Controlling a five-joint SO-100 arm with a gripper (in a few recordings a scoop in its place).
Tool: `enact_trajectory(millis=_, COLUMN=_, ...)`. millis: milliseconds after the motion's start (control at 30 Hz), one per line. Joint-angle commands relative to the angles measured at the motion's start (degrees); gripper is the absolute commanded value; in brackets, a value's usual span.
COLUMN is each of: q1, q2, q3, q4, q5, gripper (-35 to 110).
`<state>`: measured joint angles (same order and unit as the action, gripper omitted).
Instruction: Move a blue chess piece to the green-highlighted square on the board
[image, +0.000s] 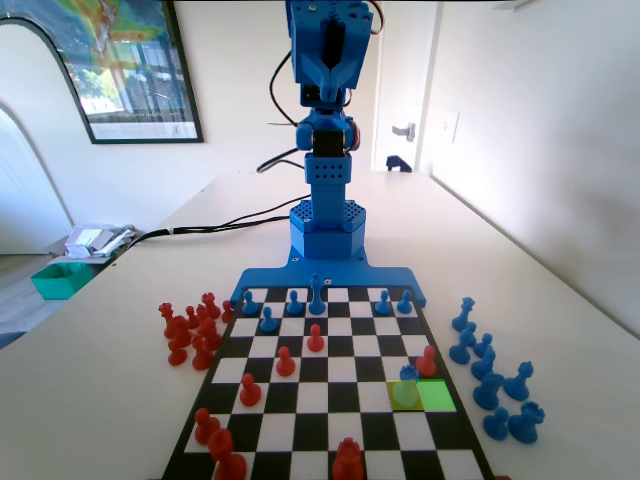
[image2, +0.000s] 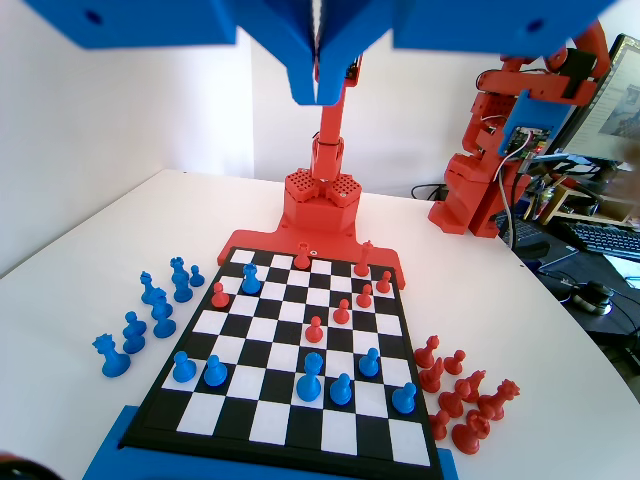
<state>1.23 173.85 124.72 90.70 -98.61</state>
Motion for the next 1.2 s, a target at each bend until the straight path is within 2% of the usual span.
enact_trajectory(millis=0, q1=0.35, q2=1.14, q3=0.26, q4=-0.53, q5=-0.97, gripper=3)
enact_trajectory(millis=600, q1=-0.18, q2=1.14, q3=0.26, q4=-0.53, q5=-1.05, gripper=3)
enact_trajectory(millis=933, q1=0.18, q2=1.14, q3=0.26, q4=-0.53, q5=-1.05, gripper=15)
enact_trajectory(millis=1033, q1=0.0, q2=1.14, q3=0.26, q4=-0.53, q5=-1.05, gripper=13)
enact_trajectory(millis=1133, q1=-0.35, q2=0.88, q3=0.18, q4=-0.44, q5=-0.97, gripper=1)
enact_trajectory(millis=1167, q1=-0.53, q2=0.7, q3=0.18, q4=-0.35, q5=-1.05, gripper=1)
